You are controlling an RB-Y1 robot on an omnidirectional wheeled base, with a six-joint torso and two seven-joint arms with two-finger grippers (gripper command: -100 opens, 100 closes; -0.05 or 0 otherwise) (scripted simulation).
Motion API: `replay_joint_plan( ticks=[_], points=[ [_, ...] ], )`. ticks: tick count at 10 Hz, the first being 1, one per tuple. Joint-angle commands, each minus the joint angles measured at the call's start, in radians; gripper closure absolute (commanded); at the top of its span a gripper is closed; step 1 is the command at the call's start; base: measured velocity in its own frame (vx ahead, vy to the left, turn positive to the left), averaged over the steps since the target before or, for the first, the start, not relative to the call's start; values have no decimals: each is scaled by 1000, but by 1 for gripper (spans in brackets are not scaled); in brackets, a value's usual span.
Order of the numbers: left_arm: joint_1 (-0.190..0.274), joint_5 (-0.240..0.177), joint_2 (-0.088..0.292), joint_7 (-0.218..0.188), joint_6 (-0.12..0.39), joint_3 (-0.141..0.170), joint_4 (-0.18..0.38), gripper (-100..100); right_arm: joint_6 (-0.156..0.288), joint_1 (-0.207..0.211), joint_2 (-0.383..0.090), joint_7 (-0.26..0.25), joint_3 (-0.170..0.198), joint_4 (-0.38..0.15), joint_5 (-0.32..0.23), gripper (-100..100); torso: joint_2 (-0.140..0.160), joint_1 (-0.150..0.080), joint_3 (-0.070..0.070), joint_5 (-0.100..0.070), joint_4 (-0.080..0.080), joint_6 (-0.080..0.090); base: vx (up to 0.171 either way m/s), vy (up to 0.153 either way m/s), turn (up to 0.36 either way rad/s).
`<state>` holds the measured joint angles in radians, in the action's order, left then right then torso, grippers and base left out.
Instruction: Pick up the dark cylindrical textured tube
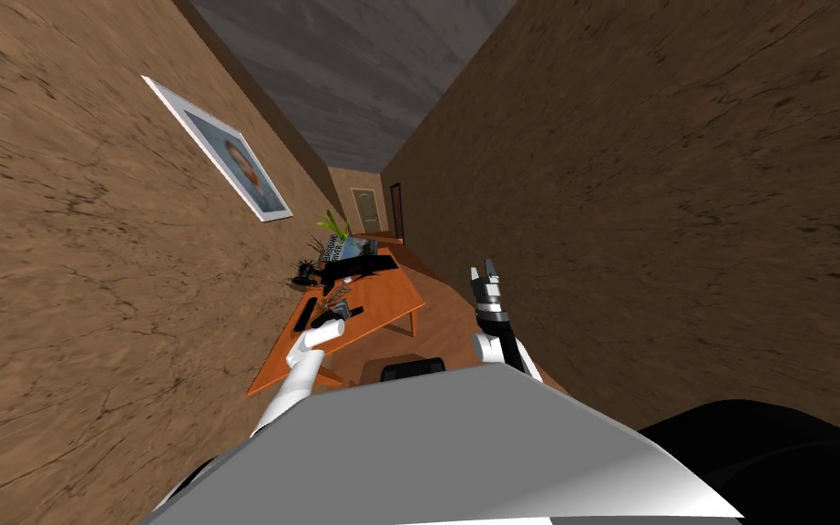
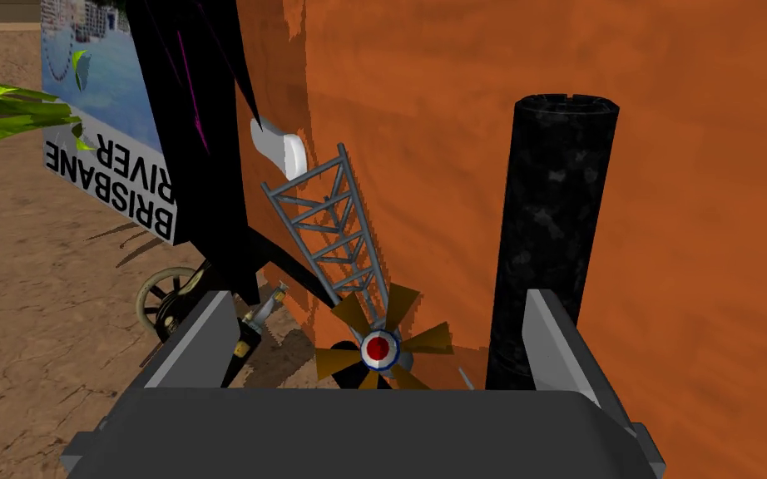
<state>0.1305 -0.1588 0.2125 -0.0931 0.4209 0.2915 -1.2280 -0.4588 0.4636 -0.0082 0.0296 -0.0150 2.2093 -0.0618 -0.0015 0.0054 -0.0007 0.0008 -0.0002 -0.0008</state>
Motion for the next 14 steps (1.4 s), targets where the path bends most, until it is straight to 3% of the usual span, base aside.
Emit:
replay_joint_plan(
  ticks=[1,9,14],
  points=[
    [9,0,6,-6,14,-1,36,-100,0,0,0,0,0,0,0,0,0,0,0,0,0,0,21,56,-24],
    [118,44,49,-61,117,-9,281,-100,0,0,0,0,0,0,0,0,-1,1,-1,0,0,0,38,63,-28],
    [128,59,56,-80,150,-16,371,-100,0,0,0,0,0,0,0,0,0,-3,0,0,0,0,39,52,-15]
  ],
)
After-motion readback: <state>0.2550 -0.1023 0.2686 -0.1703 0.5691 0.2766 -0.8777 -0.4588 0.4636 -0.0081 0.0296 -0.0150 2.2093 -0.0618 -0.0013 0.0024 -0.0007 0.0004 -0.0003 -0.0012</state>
